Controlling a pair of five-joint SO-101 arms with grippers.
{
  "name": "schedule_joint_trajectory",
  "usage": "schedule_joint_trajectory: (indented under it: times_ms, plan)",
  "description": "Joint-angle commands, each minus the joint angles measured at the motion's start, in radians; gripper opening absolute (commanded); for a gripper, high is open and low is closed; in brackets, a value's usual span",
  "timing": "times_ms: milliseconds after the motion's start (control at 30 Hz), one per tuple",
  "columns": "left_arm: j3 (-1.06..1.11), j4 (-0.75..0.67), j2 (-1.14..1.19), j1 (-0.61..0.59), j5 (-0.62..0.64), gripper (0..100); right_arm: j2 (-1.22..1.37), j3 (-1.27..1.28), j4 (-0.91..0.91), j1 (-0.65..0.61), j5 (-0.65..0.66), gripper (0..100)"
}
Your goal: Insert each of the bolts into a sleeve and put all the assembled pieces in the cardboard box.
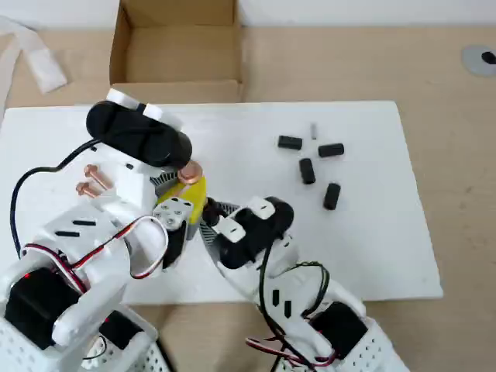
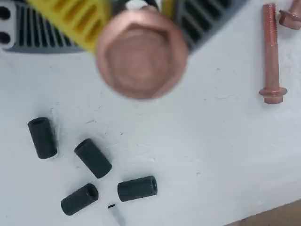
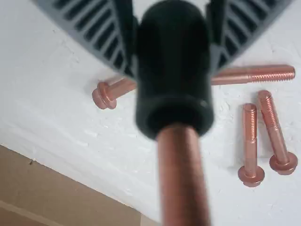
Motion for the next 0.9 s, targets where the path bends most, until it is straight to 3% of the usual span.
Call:
schedule_joint_trajectory:
  times_ms: [0, 867]
  plan:
    - [-0.052, -0.006, 0.002, 0.014, 0.021, 1, -0.081, -0.002, -0.028, -0.012, 0.006, 0.9]
    - [0.058, -0.025, -0.002, 0.057, 0.077, 1, -0.081, -0.004, -0.028, -0.012, 0.006, 0.9]
